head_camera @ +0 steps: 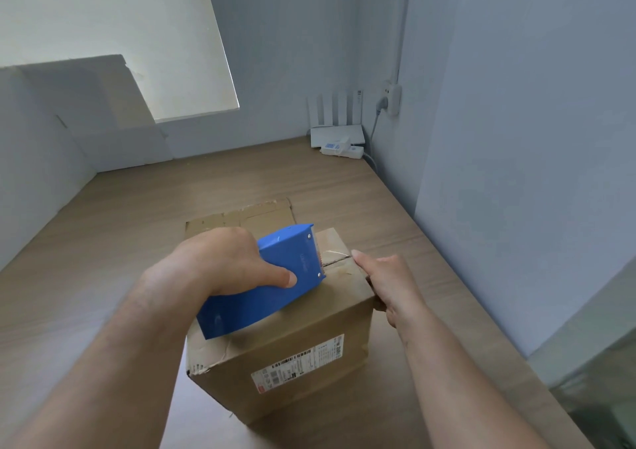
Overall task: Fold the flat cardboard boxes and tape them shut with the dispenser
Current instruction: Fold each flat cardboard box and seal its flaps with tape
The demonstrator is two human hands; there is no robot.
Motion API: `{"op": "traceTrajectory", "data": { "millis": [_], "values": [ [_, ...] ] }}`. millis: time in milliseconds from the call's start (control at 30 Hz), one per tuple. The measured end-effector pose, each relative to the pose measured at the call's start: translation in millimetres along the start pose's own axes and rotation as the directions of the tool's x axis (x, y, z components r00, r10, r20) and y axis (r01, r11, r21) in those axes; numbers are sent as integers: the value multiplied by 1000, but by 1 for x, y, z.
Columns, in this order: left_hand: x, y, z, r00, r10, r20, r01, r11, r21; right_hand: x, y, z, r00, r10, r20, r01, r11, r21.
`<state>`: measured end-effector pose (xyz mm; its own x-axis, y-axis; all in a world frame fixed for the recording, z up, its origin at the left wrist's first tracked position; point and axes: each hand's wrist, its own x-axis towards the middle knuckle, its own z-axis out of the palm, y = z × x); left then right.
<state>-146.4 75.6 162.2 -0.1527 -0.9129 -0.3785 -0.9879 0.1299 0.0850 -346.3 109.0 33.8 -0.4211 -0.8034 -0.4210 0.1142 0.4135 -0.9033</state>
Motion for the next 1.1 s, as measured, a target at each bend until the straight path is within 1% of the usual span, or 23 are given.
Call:
{"op": "traceTrajectory", "data": {
  "millis": [67, 100, 167, 200, 267, 333, 367, 400, 433, 533, 633, 833, 933, 1033, 1100],
  "values": [
    [0, -1, 0, 1000, -2, 4, 2, 1000, -8, 2, 13, -4, 998, 9, -68, -11, 1000, -24],
    [0, -1, 1, 1000, 1, 4, -1, 1000, -6, 1, 21, -6, 993, -23, -118, 20, 999, -28],
    [0, -2, 1, 1000, 2, 6, -2, 1000, -3, -6, 24, -7, 963, -153, -223, 134, 986, -96],
    [0, -1, 1, 1000, 1, 9, -1, 1000, -7, -10, 19, -6, 945, -223, -239, 192, 971, -146],
    [0, 0, 0, 1000, 1, 14, -1, 1000, -11, -16, 1, 0, 932, -312, -182, 262, 931, -256],
    [-1, 1, -1, 1000, 5, 16, -5, 1000, -7, -19, -12, 10, 939, -331, -90, 262, 861, -435],
    [0, 0, -1, 1000, 7, 18, -7, 1000, -5, -19, -15, 15, 937, -344, -67, 260, 810, -526],
    [0, 0, -2, 1000, 7, 21, -7, 1000, -3, -19, -15, 20, 933, -354, -62, 255, 776, -577],
    [0, 0, -2, 1000, 7, 23, -7, 1000, -2, -18, -15, 23, 931, -361, -61, 259, 765, -589],
    [0, 3, -8, 1000, 11, 29, -11, 1000, -9, -13, -15, 24, 921, -386, -57, 292, 779, -554],
    [0, 3, -20, 998, 20, 62, -16, 998, -57, -8, -15, 24, 918, -388, -74, 298, 804, -514],
    [1, -6, -40, 992, 31, 122, -14, 990, -142, -6, -17, 29, 927, -372, -48, 294, 799, -525],
    [-2, -27, -51, 978, 40, 206, -5, 986, -168, -7, -18, 31, 927, -375, -17, 309, 787, -534],
    [-9, -64, -64, 959, 31, 283, 45, 965, -259, -8, -19, 33, 922, -386, -6, 322, 778, -540],
    [-16, -89, -67, 940, 20, 341, 82, 955, -283, -10, -19, 35, 920, -392, -1, 328, 772, -544]
  ]
}}
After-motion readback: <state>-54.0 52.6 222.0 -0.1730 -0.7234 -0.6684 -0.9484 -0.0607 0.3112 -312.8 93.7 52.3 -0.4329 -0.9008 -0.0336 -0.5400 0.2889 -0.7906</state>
